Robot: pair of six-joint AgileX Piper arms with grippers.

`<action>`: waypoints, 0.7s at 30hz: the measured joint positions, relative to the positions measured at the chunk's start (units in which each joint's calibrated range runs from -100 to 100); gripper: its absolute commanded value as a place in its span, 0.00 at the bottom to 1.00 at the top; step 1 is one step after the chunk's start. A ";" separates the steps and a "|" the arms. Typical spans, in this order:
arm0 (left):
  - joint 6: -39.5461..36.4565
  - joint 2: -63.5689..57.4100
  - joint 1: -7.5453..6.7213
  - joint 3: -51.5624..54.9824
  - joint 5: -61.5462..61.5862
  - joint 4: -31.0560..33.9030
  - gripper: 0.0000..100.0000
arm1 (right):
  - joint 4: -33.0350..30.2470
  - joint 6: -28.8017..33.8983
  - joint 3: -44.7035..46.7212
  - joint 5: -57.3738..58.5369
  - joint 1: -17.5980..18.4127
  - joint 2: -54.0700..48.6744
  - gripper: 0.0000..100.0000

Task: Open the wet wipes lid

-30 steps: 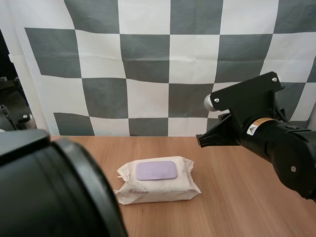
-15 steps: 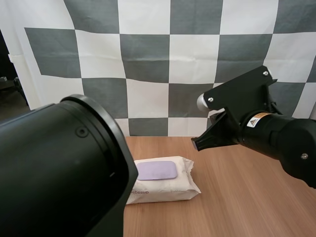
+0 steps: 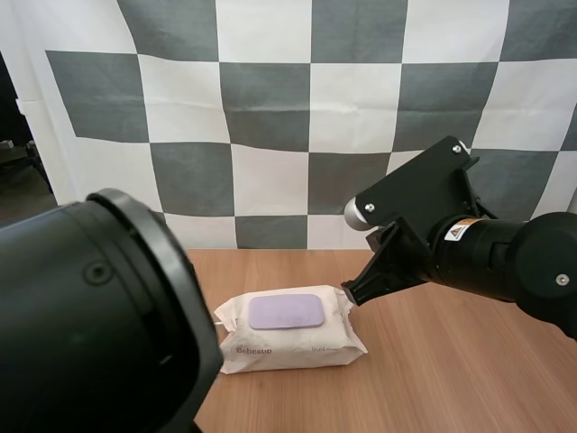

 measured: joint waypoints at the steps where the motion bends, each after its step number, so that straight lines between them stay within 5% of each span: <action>1: 1.54 0.00 -1.07 0.00 0.00 -1.80 0.11 | 0.00 0.00 0.00 0.00 0.00 0.00 0.00; 6: 9.05 0.00 -5.51 0.00 0.00 -8.88 0.64 | 0.00 -0.34 0.00 0.00 0.00 0.00 0.00; 8: 12.11 0.00 -6.68 0.00 0.00 -9.75 0.76 | 0.00 -0.34 0.00 0.00 0.00 0.00 0.00; 13: 16.19 0.00 -6.95 0.00 0.00 -8.96 0.77 | 0.00 -0.34 0.00 0.00 0.00 0.00 0.00; 21: 31.73 0.00 -6.95 0.00 0.00 5.58 0.77 | 2.91 -8.79 0.00 0.00 0.00 6.37 0.00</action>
